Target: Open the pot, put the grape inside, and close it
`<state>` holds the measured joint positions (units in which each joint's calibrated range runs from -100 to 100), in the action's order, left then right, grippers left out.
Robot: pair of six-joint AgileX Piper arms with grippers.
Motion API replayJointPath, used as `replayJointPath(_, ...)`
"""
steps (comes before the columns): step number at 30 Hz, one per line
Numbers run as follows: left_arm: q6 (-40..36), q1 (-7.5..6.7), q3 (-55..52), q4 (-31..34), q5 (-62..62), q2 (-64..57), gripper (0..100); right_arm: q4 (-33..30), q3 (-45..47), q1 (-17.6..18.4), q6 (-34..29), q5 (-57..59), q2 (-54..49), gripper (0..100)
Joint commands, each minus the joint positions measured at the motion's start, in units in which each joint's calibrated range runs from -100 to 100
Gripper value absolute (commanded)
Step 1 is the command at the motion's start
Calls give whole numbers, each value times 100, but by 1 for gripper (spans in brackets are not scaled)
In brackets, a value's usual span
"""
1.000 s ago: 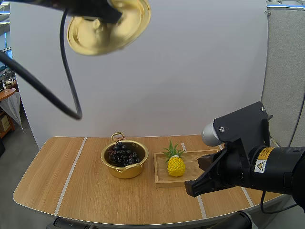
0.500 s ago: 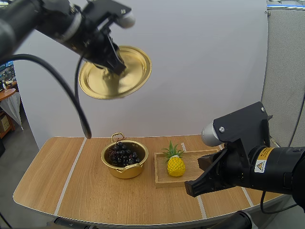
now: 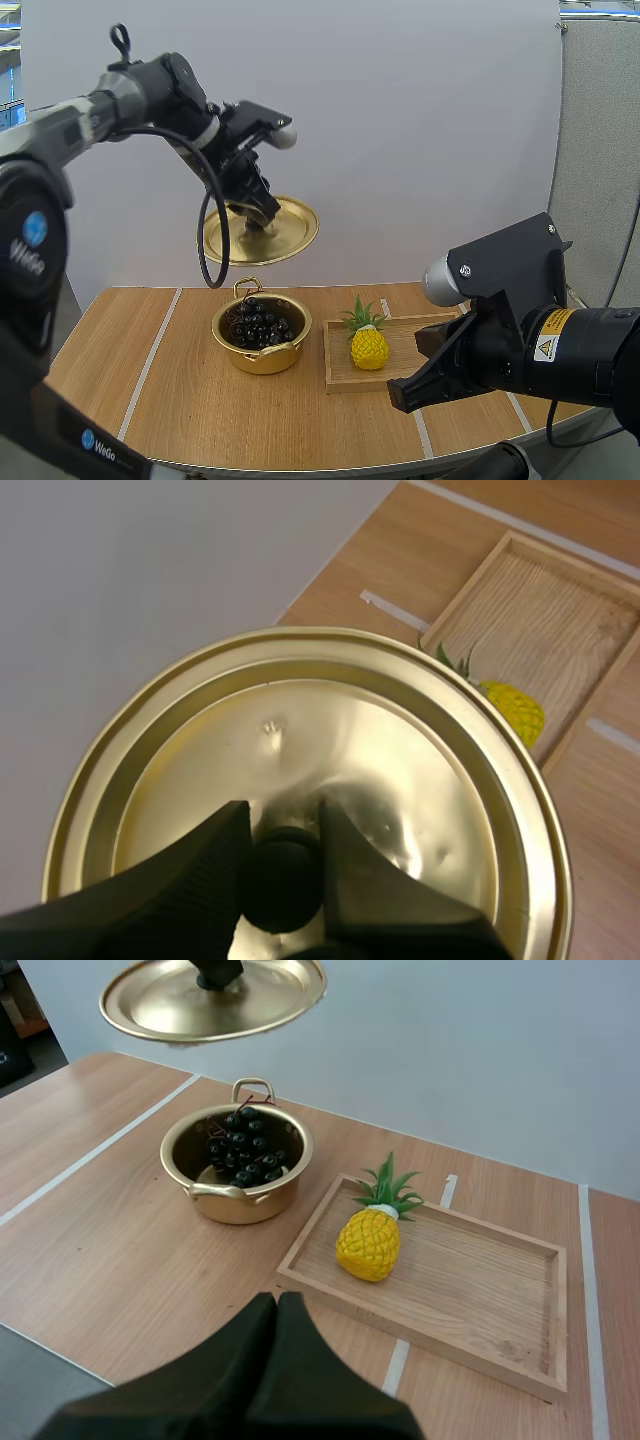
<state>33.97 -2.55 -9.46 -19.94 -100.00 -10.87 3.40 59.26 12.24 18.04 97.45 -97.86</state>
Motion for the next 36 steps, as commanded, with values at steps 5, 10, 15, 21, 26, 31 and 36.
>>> replayJointPath(5,52,-7,-9,111,0,682,0,-17,18,-18,51,-56,-37,0)
replayJointPath(10,139,-7,-98,97,156,940,0,-17,18,-18,51,-56,-37,0)
replayJointPath(15,409,-7,-547,109,806,968,0,-17,18,-18,51,-56,-37,0)
replayJointPath(21,554,-7,-1085,137,2061,968,0,-17,18,-18,51,-56,-37,0)
replayJointPath(26,760,-7,-1397,93,2785,968,0,-17,18,-18,51,-56,-37,0)
replayJointPath(31,838,-7,-1502,38,2997,1111,0,-17,18,-18,51,-56,-37,0)
replayJointPath(36,942,-7,-1502,-229,2585,1381,0,-17,18,-18,51,-56,-37,0)
